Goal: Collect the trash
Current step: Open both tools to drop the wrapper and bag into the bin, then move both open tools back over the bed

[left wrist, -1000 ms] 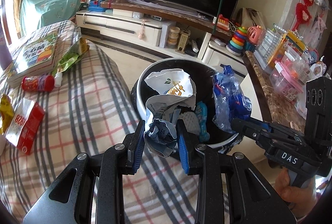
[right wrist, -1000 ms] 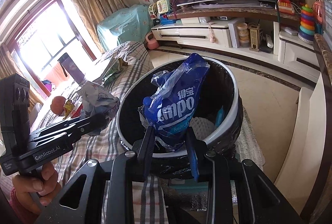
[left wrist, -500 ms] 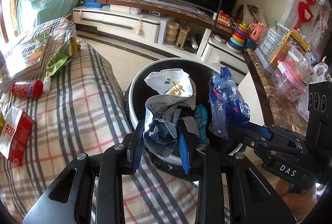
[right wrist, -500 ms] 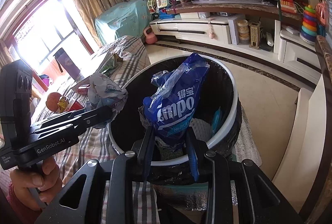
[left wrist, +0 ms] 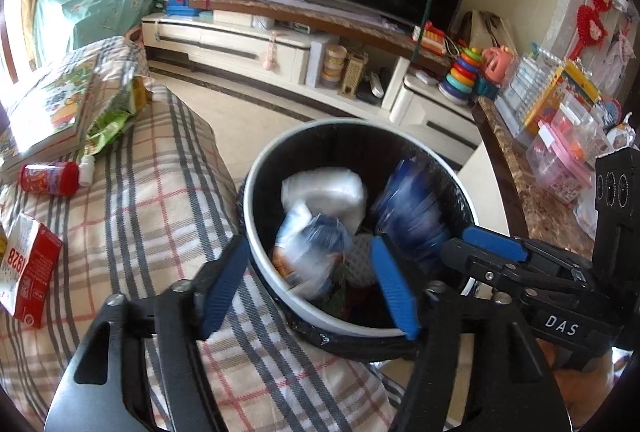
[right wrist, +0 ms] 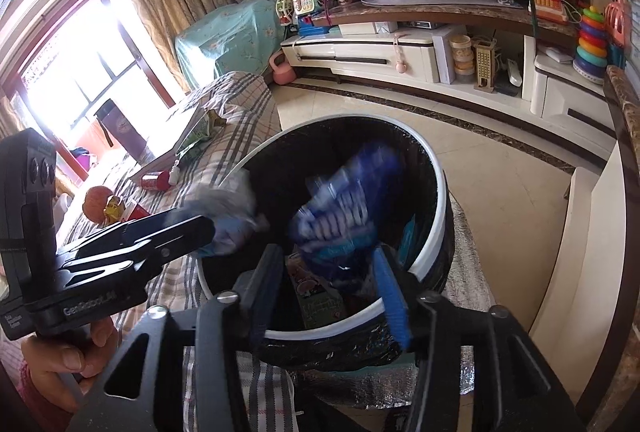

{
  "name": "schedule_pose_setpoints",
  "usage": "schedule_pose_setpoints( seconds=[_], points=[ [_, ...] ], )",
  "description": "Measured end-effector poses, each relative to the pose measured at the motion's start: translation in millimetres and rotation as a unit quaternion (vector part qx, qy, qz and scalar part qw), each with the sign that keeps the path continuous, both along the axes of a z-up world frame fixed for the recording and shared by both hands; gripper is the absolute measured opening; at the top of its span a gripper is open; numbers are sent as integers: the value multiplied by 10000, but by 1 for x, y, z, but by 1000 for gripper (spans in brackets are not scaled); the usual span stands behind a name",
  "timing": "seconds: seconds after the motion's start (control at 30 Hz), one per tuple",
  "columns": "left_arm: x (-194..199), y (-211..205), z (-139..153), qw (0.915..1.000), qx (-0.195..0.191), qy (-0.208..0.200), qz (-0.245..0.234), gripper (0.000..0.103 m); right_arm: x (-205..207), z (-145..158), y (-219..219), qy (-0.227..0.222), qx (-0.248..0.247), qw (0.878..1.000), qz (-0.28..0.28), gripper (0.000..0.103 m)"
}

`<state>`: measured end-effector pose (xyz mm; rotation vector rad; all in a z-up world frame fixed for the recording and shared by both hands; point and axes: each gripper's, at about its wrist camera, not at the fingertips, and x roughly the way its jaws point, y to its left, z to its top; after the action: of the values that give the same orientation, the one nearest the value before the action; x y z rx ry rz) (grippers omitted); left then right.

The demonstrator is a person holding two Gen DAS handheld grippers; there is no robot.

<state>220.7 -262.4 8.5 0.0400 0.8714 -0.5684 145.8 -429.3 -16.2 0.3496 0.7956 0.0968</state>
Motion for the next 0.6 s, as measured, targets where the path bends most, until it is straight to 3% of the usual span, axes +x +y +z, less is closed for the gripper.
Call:
schedule_pose_setpoints(
  seconds=[0.17,0.4,0.6],
  points=[
    [-4,14,-4,9998,-50,78,175,69,-6,7,3,-110,-24,9999,-32,61],
    [-23,57,-8,9978,-253,109,605,76,-15,19,23,-402,-47,9991,76,93],
    [-42,103,-17,9942,-263,141,1034,77,-18,21,53,-529,28,9982,296,98]
  ],
)
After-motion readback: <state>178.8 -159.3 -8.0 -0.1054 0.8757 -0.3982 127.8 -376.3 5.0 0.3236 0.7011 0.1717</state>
